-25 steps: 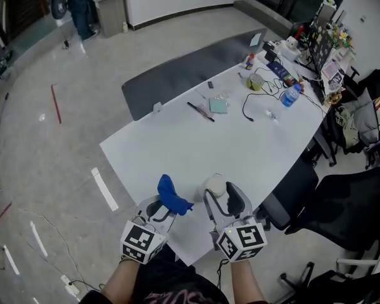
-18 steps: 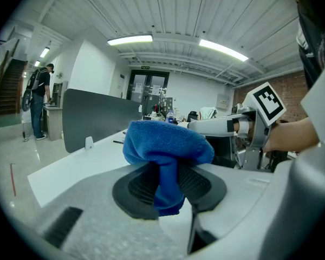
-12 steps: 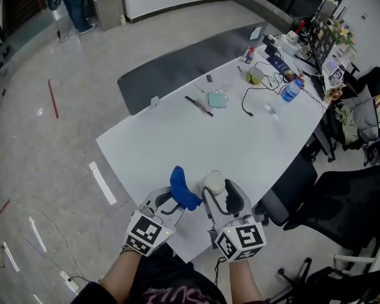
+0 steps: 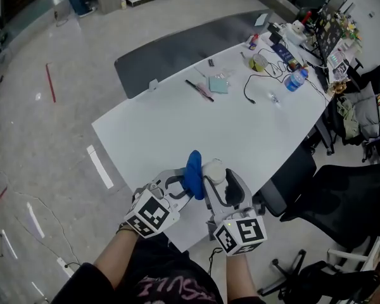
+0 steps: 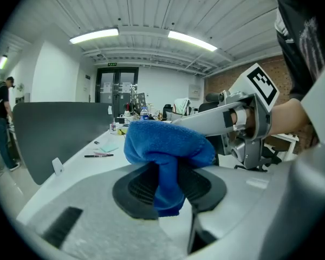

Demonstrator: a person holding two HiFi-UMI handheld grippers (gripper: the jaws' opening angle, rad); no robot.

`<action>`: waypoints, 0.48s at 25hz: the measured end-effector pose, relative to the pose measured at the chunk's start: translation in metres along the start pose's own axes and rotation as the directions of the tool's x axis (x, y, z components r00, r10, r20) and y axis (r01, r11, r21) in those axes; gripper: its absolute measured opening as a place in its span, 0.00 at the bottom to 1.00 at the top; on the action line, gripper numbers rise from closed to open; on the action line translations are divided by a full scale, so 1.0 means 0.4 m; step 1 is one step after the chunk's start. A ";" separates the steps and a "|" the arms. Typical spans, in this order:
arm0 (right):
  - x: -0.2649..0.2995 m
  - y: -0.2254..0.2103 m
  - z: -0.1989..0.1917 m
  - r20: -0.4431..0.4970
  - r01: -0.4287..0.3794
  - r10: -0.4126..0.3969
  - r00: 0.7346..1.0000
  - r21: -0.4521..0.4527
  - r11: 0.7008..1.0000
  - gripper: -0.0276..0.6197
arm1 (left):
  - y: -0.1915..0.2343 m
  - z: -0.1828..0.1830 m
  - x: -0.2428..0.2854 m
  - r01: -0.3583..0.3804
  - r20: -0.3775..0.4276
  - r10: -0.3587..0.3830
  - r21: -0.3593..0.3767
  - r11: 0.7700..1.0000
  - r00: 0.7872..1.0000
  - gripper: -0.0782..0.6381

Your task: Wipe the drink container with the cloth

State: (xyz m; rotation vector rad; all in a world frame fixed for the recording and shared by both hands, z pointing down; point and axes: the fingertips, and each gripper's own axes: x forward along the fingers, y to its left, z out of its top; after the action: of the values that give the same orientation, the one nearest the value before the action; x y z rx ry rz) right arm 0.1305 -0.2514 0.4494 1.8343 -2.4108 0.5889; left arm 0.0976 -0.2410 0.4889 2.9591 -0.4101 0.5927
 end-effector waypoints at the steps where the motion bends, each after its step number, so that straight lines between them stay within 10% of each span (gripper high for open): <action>1: -0.001 -0.001 0.000 0.000 0.000 0.000 1.000 0.001 1.000 0.44 | -0.001 0.001 0.001 0.008 0.002 -0.008 0.002 1.000 1.000 0.25; 12: 0.002 0.003 0.001 -0.002 -0.002 0.002 1.000 0.005 1.000 0.44 | 0.005 -0.066 0.028 0.052 -0.041 -0.053 -0.028 0.998 0.998 0.25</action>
State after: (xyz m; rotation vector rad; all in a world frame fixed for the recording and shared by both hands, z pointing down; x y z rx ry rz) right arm 0.1290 -0.2517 0.4490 1.8332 -2.4123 0.5968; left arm 0.0972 -0.2417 0.5178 2.9163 -0.3331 0.6371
